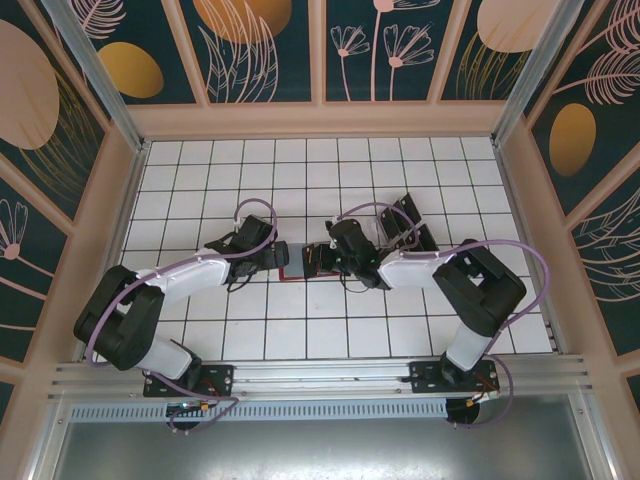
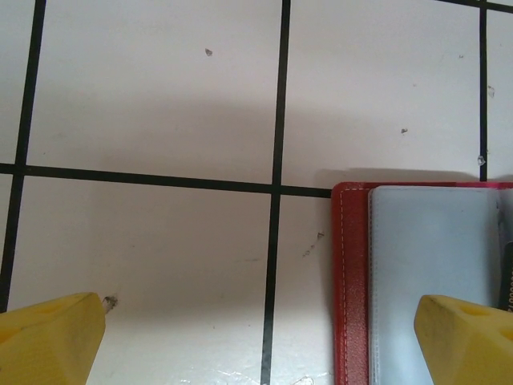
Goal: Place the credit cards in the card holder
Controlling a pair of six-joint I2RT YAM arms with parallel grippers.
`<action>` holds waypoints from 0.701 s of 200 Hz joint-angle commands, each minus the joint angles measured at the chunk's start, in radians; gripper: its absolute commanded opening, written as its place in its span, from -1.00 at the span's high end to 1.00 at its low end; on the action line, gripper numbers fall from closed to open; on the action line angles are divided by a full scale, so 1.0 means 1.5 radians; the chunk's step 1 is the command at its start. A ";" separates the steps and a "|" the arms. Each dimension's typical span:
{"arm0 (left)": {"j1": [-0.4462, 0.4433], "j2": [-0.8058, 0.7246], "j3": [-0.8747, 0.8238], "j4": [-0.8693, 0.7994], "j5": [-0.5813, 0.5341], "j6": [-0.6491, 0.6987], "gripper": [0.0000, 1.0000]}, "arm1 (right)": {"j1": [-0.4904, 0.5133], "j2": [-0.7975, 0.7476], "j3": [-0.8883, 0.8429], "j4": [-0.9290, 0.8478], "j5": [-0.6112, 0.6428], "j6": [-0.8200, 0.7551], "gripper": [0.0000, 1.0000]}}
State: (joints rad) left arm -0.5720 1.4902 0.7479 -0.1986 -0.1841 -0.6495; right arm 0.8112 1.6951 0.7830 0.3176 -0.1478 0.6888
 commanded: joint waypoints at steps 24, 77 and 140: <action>0.003 0.001 0.021 -0.030 0.012 0.038 -0.97 | -0.029 -0.096 -0.043 0.020 0.021 0.003 1.00; 0.002 0.013 0.017 -0.015 0.023 0.045 -0.97 | -0.080 -0.117 -0.103 0.100 -0.020 0.009 1.00; 0.000 0.042 0.026 0.004 0.029 0.048 -0.97 | -0.097 -0.091 -0.127 0.178 -0.063 0.033 1.00</action>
State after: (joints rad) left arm -0.5720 1.5322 0.7612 -0.2127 -0.1509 -0.6006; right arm 0.6701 1.5417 0.6064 0.4843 -0.2043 0.7166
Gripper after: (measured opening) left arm 0.986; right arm 0.046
